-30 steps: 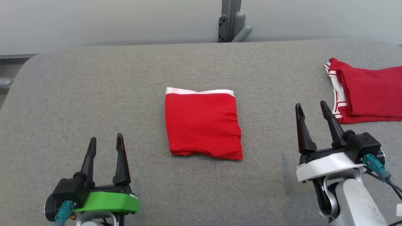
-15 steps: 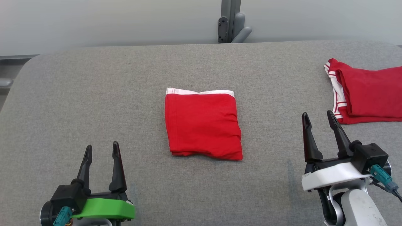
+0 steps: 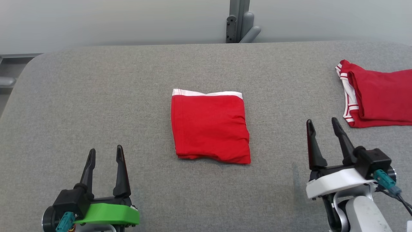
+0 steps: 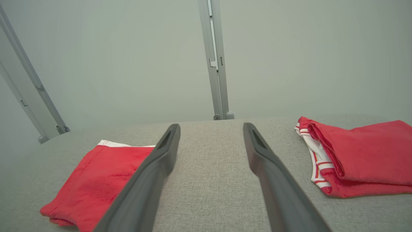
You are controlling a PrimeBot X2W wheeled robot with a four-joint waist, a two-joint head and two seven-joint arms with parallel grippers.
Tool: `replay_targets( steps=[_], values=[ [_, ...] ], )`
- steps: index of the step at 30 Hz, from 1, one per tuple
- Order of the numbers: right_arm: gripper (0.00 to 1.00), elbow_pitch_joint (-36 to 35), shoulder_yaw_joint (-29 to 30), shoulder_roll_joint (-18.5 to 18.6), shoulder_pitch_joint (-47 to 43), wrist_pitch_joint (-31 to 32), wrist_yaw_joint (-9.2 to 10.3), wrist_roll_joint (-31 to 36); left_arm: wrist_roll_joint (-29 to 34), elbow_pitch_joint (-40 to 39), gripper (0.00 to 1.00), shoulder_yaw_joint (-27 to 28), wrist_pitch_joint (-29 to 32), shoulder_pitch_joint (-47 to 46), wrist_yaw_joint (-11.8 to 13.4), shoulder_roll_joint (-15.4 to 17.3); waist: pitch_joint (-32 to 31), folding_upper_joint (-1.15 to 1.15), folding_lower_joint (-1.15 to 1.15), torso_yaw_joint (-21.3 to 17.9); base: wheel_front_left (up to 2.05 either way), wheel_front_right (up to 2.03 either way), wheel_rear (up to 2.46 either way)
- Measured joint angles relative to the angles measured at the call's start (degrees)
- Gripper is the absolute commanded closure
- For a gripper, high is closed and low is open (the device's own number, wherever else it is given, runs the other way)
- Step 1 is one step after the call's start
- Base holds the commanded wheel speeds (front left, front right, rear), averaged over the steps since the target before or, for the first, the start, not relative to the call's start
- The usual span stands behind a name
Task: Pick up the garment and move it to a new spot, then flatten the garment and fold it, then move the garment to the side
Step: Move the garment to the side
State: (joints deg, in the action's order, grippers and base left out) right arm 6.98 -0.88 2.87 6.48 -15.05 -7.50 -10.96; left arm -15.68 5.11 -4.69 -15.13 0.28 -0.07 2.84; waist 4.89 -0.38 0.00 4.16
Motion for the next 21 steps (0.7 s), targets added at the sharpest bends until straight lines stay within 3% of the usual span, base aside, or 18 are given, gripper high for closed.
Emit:
replay_targets(
  steps=[9,21],
  values=[
    [0.0,7.83,-5.15,-0.04,7.04,9.94,0.0,-1.94,-1.02,-0.09,0.0,-1.08,0.0,-0.37,0.57,0.01,1.28,0.0,0.0,1.56,0.0,0.0,0.0],
    [0.0,20.85,-12.13,6.35,20.1,24.1,0.0,-17.72,-1.92,0.45,0.0,-3.34,0.0,-2.11,1.09,0.0,3.76,0.0,0.0,6.58,0.0,0.0,0.0]
  ],
)
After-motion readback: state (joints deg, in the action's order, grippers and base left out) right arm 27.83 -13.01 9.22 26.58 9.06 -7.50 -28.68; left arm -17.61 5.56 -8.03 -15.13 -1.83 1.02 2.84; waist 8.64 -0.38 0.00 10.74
